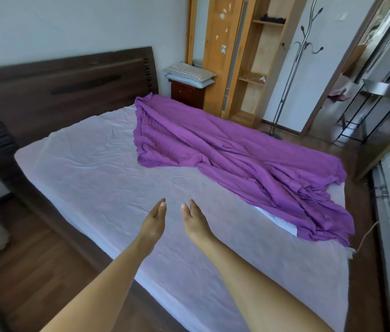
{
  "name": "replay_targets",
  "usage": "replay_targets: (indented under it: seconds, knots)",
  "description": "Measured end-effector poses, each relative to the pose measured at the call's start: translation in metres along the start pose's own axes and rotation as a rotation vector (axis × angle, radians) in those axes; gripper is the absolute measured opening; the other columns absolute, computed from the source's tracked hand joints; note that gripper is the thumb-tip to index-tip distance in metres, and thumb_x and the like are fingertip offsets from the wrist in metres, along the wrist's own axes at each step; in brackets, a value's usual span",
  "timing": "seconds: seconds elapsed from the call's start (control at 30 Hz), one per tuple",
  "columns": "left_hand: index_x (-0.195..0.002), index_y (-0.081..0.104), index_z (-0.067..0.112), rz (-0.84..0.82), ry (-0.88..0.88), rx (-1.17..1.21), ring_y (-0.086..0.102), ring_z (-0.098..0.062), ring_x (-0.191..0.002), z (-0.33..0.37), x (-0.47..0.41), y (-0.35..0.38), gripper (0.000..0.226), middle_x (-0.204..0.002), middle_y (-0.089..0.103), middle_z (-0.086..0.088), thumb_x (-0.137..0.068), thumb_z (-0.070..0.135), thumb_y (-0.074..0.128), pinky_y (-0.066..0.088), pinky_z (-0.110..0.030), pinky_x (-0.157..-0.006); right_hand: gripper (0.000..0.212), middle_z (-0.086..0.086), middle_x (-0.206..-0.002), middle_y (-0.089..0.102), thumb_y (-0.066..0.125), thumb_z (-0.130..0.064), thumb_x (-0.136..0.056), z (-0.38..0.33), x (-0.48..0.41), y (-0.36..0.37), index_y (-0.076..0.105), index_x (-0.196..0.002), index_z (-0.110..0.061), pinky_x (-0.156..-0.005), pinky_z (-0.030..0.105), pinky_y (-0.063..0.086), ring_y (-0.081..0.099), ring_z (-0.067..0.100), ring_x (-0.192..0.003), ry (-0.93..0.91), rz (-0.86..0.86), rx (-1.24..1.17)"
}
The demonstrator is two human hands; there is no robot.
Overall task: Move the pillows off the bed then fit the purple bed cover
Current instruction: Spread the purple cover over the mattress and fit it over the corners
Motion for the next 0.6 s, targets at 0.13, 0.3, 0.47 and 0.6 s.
replay_targets:
  seconds: [0.13, 0.3, 0.47, 0.6]
  knots:
    - [-0.144, 0.032, 0.025, 0.032, -0.029, -0.017, 0.034, -0.017, -0.137, 0.000, -0.045, -0.015, 0.050, -0.148, 0.038, -0.001, -0.099, 0.044, 0.027, 0.025, -0.033, -0.112, 0.058, 0.007, -0.158, 0.014, 0.025, -0.038, -0.102, -0.004, -0.053, 0.009, 0.011, -0.150, -0.009, -0.117, 0.031, 0.014, 0.015, 0.019, -0.145, -0.001, -0.032, 0.003]
    - [-0.144, 0.033, 0.025, 0.086, -0.053, -0.017, 0.034, -0.017, -0.137, -0.002, -0.103, -0.035, 0.050, -0.148, 0.039, -0.001, -0.099, 0.045, 0.027, 0.025, -0.033, -0.113, 0.057, 0.008, -0.158, 0.014, 0.026, -0.036, -0.102, -0.010, -0.121, 0.023, 0.012, -0.150, -0.008, -0.117, 0.031, 0.014, 0.016, 0.020, -0.145, 0.004, -0.064, 0.038]
    - [-0.144, 0.034, 0.024, 0.119, -0.075, 0.000, 0.034, -0.016, -0.137, -0.014, -0.140, -0.061, 0.048, -0.148, 0.039, -0.002, -0.099, 0.042, 0.028, 0.024, -0.032, -0.114, 0.057, 0.008, -0.158, 0.014, 0.026, -0.035, -0.102, -0.015, -0.168, 0.047, 0.012, -0.150, -0.008, -0.117, 0.030, 0.014, 0.016, 0.020, -0.145, 0.015, -0.106, 0.086]
    - [-0.144, 0.034, 0.023, 0.139, -0.078, -0.001, 0.034, -0.016, -0.137, -0.021, -0.170, -0.087, 0.048, -0.148, 0.039, -0.002, -0.099, 0.041, 0.028, 0.024, -0.031, -0.114, 0.057, 0.008, -0.158, 0.013, 0.026, -0.036, -0.102, -0.025, -0.198, 0.071, 0.012, -0.150, -0.009, -0.115, 0.030, 0.014, 0.016, 0.019, -0.145, 0.017, -0.136, 0.120]
Point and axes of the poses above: each hand's wrist, its own x-axis away from the middle knuckle, its own y-axis out of the palm, z = x × y, the point moved 1 cm from there along -x, towards the middle knuckle
